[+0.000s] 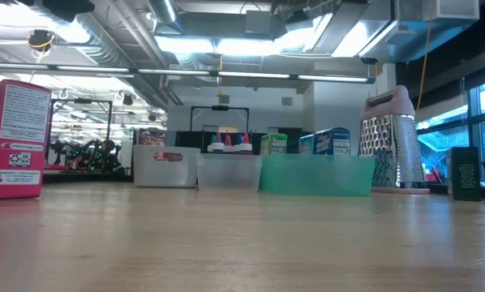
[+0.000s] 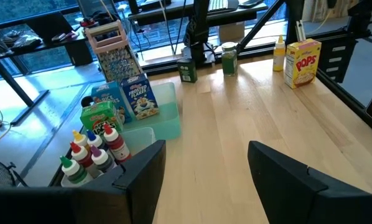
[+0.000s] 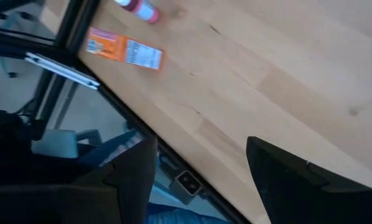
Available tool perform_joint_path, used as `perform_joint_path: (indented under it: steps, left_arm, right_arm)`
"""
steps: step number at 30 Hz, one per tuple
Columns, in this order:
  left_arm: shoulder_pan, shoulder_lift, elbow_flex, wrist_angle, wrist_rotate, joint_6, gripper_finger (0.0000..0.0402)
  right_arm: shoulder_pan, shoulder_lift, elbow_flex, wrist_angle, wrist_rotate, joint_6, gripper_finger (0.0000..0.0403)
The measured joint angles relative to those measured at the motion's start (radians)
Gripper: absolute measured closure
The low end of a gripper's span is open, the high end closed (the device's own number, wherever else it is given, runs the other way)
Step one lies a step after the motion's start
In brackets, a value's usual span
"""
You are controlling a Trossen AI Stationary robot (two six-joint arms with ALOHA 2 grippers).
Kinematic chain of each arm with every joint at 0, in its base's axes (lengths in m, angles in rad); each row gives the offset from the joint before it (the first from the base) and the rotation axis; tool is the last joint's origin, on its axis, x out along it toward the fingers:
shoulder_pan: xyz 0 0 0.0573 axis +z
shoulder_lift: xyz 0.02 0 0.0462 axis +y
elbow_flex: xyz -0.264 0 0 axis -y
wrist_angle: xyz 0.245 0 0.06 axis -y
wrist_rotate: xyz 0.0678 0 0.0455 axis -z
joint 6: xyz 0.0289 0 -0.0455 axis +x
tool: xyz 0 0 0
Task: Pick & Place Kitchen Items
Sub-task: Put the yellow cereal box into the green bin
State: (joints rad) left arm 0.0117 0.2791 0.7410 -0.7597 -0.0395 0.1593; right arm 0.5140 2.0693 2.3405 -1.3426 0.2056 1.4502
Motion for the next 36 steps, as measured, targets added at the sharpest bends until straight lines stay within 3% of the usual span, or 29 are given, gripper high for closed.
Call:
perform_joint_path:
  steps: [16,29,36]
  left_arm:
    - [0.000,0.000,0.000,0.000,0.000,0.000,0.0178]
    - [0.000,0.000,0.000,0.000,0.000,0.000,0.0178]
    - [0.000,0.000,0.000,0.000,0.000,-0.006,0.0178]
  right_arm:
    - [0.001,0.000,0.000,0.046,0.006,-0.076,0.0153]
    - [-0.015,0.000,0.000,0.046,0.000,-0.418,0.0153]
    - [-0.030,0.000,0.000,0.071,0.000,-0.445,0.0153]
